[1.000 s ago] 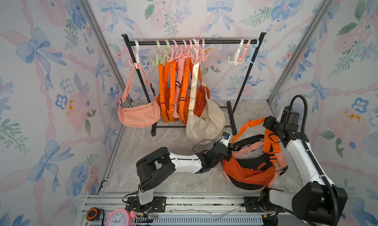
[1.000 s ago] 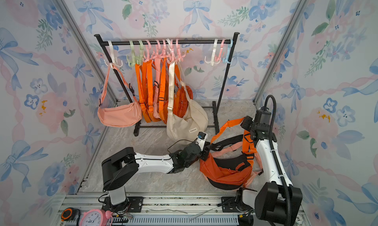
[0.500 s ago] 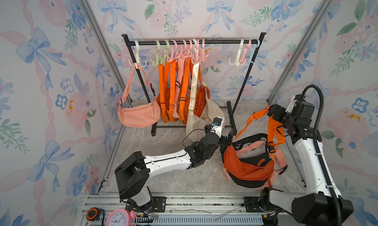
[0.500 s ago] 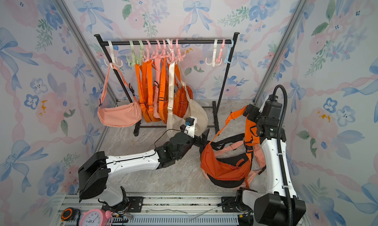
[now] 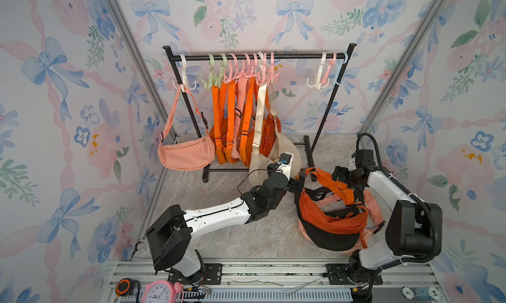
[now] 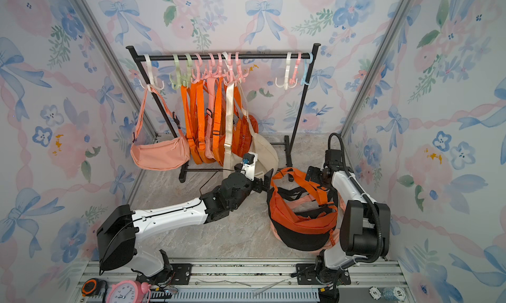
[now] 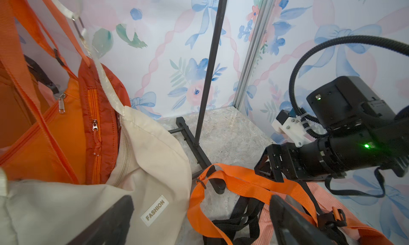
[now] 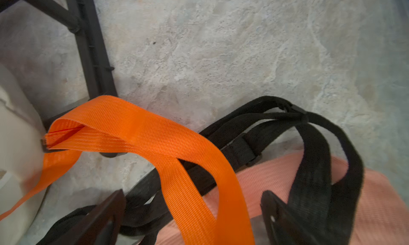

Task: Take the bag off the hook
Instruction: Place the bag inside the bag.

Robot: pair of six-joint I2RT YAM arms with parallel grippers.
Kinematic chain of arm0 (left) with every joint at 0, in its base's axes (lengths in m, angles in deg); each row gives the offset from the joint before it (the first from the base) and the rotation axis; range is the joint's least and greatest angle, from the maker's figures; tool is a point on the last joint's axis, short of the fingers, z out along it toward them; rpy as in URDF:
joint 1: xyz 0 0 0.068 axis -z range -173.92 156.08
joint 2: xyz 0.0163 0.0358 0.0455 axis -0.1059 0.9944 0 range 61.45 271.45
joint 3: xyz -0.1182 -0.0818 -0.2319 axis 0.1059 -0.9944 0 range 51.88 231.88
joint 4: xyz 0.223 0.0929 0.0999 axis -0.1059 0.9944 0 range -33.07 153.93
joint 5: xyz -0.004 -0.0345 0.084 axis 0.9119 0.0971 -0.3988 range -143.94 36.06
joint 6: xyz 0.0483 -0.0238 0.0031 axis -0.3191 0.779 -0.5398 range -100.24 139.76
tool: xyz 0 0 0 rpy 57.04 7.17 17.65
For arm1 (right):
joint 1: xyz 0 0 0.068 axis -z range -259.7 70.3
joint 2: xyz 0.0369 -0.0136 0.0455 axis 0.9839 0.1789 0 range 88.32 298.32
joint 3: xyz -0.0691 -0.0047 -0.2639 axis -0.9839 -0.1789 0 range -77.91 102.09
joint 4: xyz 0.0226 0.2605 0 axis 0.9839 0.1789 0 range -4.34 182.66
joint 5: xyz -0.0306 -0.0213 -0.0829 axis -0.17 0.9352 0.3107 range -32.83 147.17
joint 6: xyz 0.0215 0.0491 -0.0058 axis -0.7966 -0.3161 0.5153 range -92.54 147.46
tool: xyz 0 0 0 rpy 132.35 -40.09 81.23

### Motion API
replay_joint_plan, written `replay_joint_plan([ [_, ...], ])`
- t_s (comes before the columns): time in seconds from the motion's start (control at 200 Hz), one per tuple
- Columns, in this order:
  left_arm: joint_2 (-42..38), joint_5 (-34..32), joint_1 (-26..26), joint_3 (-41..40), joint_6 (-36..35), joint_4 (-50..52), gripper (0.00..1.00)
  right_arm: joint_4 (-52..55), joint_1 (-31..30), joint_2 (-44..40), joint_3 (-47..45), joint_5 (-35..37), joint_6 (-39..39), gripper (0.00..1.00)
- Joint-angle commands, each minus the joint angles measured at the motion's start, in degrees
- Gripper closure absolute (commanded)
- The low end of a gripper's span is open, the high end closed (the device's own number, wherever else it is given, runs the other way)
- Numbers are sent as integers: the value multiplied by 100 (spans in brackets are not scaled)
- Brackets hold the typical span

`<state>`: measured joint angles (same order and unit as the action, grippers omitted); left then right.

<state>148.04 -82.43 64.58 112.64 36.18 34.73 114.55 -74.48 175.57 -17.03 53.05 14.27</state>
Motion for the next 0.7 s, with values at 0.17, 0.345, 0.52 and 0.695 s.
replay_joint_plan([
  [0.17,-728,233,-909,341,-452,393,6,-807,-224,-1861,225,-953,59,2],
  [0.345,-517,625,-1679,1004,-862,614,13,-2550,-1238,-1796,414,-1182,-143,1],
  [0.52,199,812,-2115,2054,-982,1000,16,-2862,-1876,-424,1849,-1391,172,1],
  [0.695,1140,842,-2308,3207,-1131,1344,20,-2871,-2015,1044,3462,-1920,167,0],
])
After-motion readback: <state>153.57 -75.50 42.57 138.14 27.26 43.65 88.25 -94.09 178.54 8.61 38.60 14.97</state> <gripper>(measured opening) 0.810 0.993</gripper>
